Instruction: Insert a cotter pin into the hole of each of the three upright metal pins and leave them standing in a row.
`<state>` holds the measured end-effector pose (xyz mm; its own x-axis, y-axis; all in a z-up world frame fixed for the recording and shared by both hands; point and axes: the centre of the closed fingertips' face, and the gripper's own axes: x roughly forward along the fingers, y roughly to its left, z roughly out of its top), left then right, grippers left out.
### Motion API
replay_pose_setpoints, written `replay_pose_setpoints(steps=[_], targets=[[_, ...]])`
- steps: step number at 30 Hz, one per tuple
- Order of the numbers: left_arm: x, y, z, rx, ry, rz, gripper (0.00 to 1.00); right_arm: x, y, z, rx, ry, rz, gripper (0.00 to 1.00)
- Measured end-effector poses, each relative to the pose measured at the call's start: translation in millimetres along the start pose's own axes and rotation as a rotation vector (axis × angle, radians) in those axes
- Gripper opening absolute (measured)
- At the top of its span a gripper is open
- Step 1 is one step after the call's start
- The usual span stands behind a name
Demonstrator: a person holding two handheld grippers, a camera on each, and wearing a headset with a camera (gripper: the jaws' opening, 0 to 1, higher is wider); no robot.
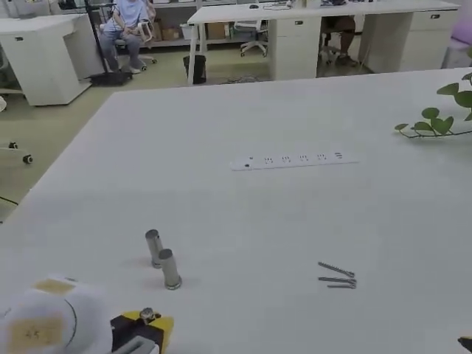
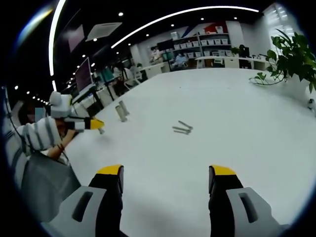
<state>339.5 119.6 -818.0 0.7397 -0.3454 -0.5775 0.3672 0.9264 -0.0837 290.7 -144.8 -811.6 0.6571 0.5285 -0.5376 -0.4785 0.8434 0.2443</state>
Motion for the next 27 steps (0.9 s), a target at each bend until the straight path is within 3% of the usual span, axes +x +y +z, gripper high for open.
replay_pose_setpoints(steps=[3,13,27], targets=[[2.5,-7.9,-1.5,0.023,0.004,-0.004,0.08,-1.2,-0.5,-0.4,-0.003,0.002,0.0,0.71],[11.0,-29.7,-12.3,0.016,0.019,-0.02,0.08,-2.5,3.2,-4.4,-0.009,0.024,0.017,0.71],[20.6,-37.1,-21.0,0.041,0.039,-0.026,0.08,-2.9,0.0,-6.7,0.0,0.028,0.021,0.69]])
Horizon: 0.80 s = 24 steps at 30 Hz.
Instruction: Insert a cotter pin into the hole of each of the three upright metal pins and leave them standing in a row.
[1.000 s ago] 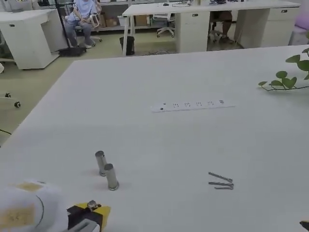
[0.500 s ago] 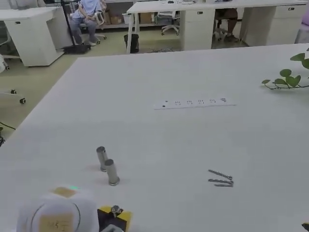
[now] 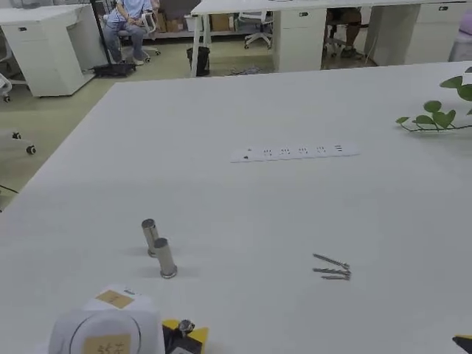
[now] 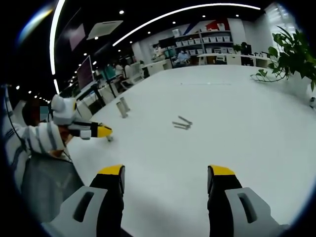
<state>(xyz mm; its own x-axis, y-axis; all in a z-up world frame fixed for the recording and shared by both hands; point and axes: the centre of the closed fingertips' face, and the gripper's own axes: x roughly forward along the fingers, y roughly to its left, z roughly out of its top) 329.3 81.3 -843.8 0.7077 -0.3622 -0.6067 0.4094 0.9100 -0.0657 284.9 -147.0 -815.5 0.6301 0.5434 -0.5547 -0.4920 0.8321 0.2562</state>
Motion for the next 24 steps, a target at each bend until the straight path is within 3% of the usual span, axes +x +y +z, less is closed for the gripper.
replay_pose_setpoints(steps=[10,19,24], targets=[[-1.2,-3.7,0.7,0.001,-0.013,-0.012,0.08,-1.3,-3.8,-1.8,-0.001,0.009,-0.004,0.69],[-4.2,-5.8,-0.9,-0.02,-0.03,-0.017,0.09,2.8,1.8,2.5,-0.02,0.014,0.014,0.69],[-5.1,-7.1,-4.9,-0.023,-0.02,-0.025,0.16,4.3,3.3,2.2,-0.026,0.026,0.023,0.69]])
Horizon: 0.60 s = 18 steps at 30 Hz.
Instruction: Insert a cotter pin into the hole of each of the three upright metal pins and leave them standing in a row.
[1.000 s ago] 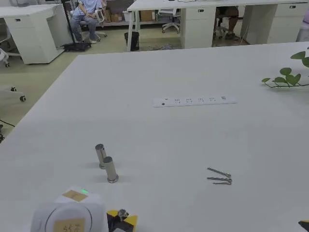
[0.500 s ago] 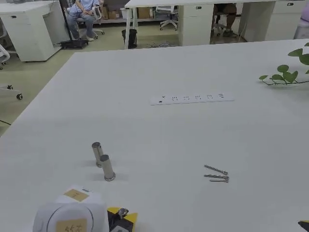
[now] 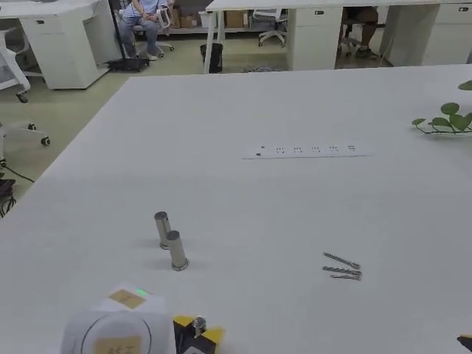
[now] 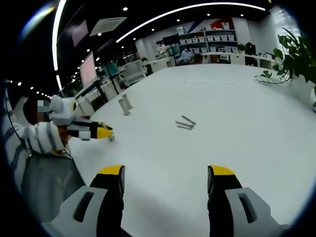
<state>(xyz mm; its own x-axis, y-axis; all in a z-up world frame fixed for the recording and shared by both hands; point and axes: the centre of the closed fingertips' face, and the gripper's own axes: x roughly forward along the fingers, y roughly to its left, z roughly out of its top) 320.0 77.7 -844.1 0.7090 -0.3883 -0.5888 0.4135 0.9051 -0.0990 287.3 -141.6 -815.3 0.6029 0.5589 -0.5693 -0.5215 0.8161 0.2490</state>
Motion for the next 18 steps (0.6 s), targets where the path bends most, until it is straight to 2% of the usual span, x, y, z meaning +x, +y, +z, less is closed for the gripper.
replay_pose_setpoints(steps=[4,9,12,18], targets=[[-4.1,0.5,-0.2,0.0,-0.002,-0.003,0.25,1.8,0.7,-0.6,-0.011,0.012,0.003,0.69],[-11.1,3.0,-0.9,-0.035,0.009,-0.013,0.4,6.0,3.5,1.4,-0.028,0.034,0.02,0.69],[-19.0,3.7,2.4,-0.047,-0.004,-0.033,0.49,7.6,4.7,3.5,-0.04,0.041,0.027,0.69],[-32.2,3.5,6.6,-0.018,-0.022,-0.057,0.72,10.9,7.9,5.9,-0.067,0.068,0.042,0.69]])
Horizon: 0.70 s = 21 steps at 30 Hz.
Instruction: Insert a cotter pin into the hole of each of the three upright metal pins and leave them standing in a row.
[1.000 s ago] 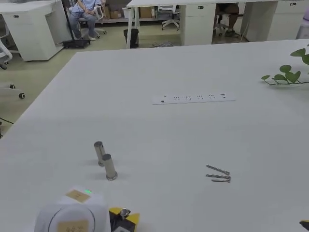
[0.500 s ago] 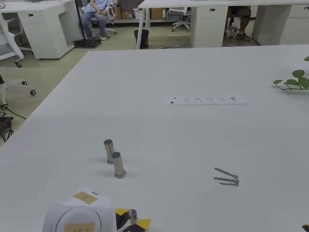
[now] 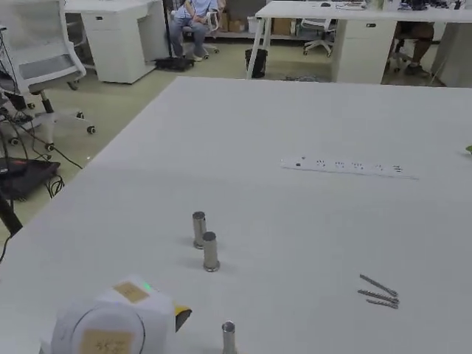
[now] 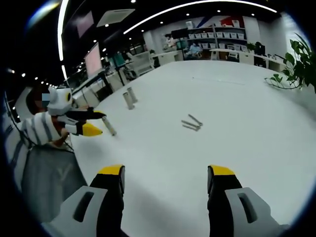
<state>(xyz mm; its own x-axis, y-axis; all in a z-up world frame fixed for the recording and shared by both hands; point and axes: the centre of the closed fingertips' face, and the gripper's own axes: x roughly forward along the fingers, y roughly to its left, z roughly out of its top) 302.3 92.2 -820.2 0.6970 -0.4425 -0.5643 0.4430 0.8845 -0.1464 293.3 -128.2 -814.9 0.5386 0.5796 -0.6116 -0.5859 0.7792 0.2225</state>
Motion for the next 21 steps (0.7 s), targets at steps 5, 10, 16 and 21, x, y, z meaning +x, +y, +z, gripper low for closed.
replay_pose_setpoints(steps=[5,10,16,21], targets=[[-7.6,-6.9,-1.6,0.018,0.005,-0.042,0.93,0.4,1.5,2.4,-0.02,0.016,0.007,0.69],[-13.7,-14.3,-10.0,-0.003,0.039,-0.085,1.0,0.3,1.6,6.6,-0.04,0.024,0.011,0.69],[-17.6,-11.4,-16.2,0.033,0.061,-0.074,0.99,-0.5,0.7,13.1,-0.091,0.044,0.015,0.69],[-21.3,-7.1,-23.9,0.032,0.09,-0.052,0.99,-0.3,-2.9,15.3,-0.129,0.068,0.024,0.69]])
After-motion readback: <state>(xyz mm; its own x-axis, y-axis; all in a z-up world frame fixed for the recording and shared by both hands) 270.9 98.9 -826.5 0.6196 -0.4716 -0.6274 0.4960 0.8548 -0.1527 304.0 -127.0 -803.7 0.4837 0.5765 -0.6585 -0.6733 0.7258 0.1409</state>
